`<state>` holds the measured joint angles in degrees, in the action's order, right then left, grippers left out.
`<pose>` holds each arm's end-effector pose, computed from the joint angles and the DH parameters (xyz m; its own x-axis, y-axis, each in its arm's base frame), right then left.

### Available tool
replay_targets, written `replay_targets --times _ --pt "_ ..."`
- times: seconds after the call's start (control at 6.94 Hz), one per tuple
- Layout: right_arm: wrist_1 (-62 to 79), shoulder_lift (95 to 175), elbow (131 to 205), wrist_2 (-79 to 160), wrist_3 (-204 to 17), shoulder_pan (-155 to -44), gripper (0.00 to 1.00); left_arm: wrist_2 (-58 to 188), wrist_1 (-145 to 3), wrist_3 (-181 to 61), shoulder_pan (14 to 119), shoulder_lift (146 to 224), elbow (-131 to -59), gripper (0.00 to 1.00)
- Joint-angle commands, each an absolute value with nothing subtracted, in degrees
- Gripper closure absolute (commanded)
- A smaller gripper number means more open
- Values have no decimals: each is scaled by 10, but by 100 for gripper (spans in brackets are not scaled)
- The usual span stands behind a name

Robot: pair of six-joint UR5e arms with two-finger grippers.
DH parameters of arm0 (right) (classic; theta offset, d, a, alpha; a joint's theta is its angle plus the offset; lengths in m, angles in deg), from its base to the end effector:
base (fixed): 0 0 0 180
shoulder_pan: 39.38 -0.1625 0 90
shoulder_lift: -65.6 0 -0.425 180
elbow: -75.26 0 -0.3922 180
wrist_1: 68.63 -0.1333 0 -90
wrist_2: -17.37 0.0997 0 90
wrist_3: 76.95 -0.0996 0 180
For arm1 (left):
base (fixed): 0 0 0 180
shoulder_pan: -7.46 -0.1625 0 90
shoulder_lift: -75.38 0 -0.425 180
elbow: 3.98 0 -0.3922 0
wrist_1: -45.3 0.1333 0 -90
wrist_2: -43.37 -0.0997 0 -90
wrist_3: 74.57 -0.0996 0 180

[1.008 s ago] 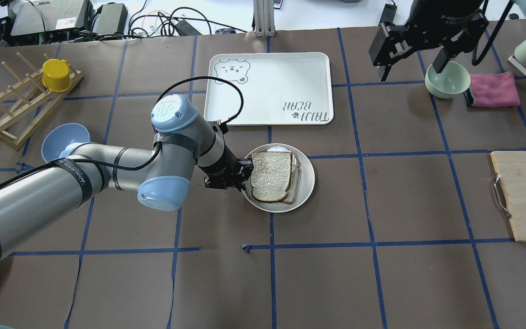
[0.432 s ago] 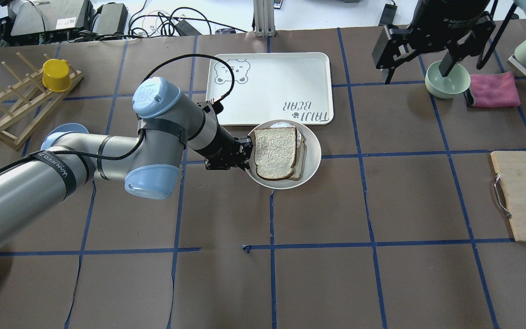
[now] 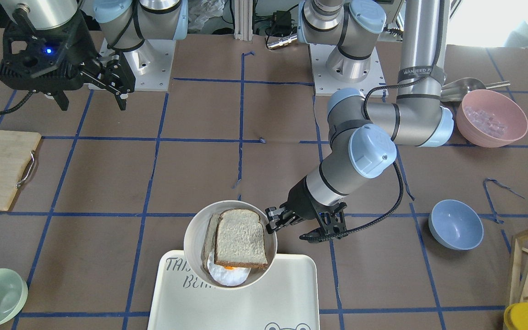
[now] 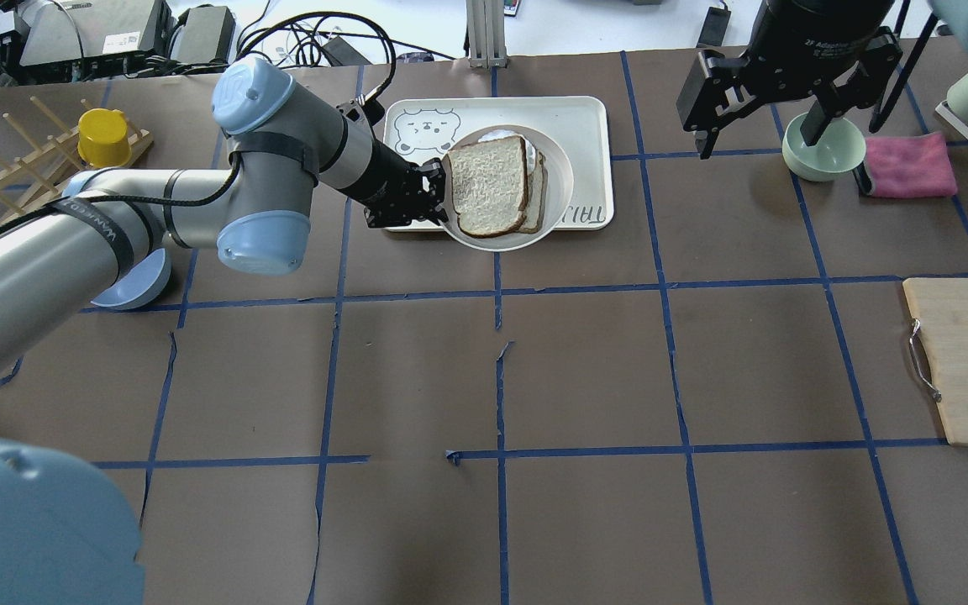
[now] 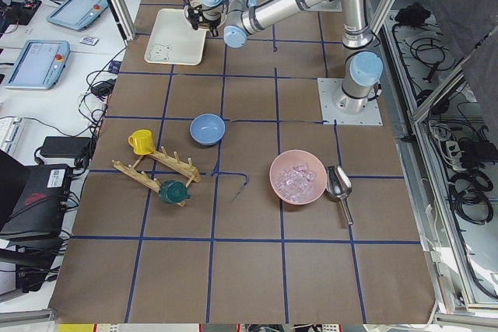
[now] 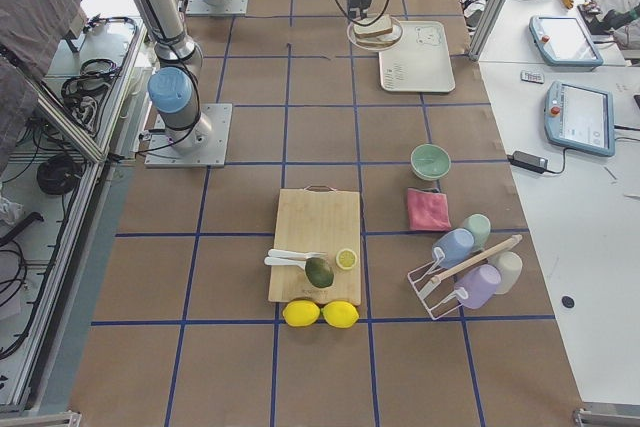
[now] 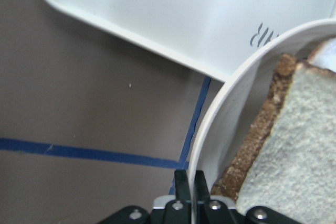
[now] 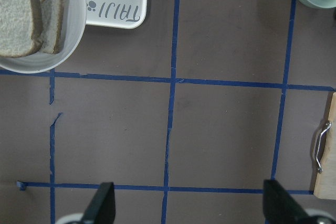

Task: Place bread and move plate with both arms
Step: 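Grip the plate rim with the left gripper and slide it onto the tray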

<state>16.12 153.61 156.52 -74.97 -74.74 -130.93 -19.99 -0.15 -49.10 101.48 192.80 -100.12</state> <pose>0.1429 -0.5028 0.5365 -0.9970 -0.0645 0.0418 -0.0655 0.9975 -0.0246 -0.2222 -0.6233 0.2546 -0.8292 -0.2876 0.4794 -0.3187 0.9477 0.0172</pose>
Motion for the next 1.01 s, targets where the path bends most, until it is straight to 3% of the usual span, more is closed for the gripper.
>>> replay_targets --times 0.0,0.43,0.58,0.72,0.86 --pt "187 1533 1572 -749 -747 -1310 0 -230 -2 -489 1013 2030 -899 100" --pt "188 1533 1574 -749 -747 -1310 0 -236 -2 -436 1013 2093 -843 100" --pt "191 1532 1574 -747 -748 -1311 0 -237 0 -439 1013 2094 -841 77" --pt "195 1533 1574 -748 -747 -1310 0 -239 0 -438 1013 2086 -841 34" --pt "196 1532 1574 -747 -748 -1311 0 -264 -6 -436 1014 2071 -842 24"
